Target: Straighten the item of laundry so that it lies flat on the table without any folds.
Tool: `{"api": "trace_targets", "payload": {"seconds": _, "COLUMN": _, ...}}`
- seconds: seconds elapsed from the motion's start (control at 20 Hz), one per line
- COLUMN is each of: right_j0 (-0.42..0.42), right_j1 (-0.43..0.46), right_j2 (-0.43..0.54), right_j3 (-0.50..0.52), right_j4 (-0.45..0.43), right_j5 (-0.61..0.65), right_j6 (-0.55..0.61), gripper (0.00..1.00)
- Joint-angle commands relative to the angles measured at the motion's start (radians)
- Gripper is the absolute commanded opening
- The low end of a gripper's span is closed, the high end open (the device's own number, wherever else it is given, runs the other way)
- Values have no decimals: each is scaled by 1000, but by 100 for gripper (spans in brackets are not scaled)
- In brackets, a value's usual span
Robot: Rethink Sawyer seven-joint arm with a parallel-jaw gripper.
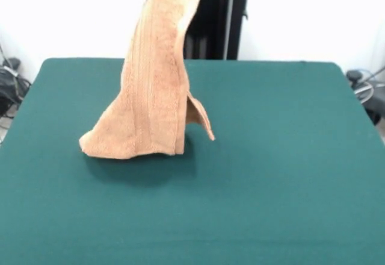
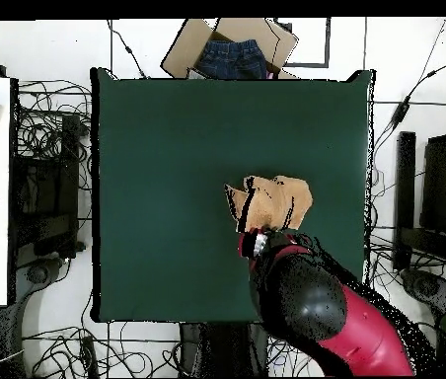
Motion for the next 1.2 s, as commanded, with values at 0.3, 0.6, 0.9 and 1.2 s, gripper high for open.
{"api": "trace_targets", "payload": {"seconds": 0.3, "right_j0": 42, "right_j1": 119, "right_j2": 138, "right_j3": 81, "right_j4": -101, "right_j5": -149, "right_j6": 96, "gripper": 0}}
{"api": "trace_targets", "payload": {"seconds": 0.6, "right_j0": 89, "right_j1": 142, "right_j2": 117, "right_j3": 63, "right_j4": -112, "right_j5": -172, "right_j6": 153, "gripper": 0}}
{"api": "trace_targets", "payload": {"seconds": 0.9, "right_j0": 173, "right_j1": 170, "right_j2": 52, "right_j3": 26, "right_j4": -115, "right_j5": -176, "right_j6": 204, "gripper": 0}}
{"api": "trace_targets", "payload": {"seconds": 1.2, "right_j0": 221, "right_j1": 229, "right_j2": 18, "right_j3": 10, "right_j4": -105, "right_j5": -227, "right_j6": 237, "gripper": 0}}
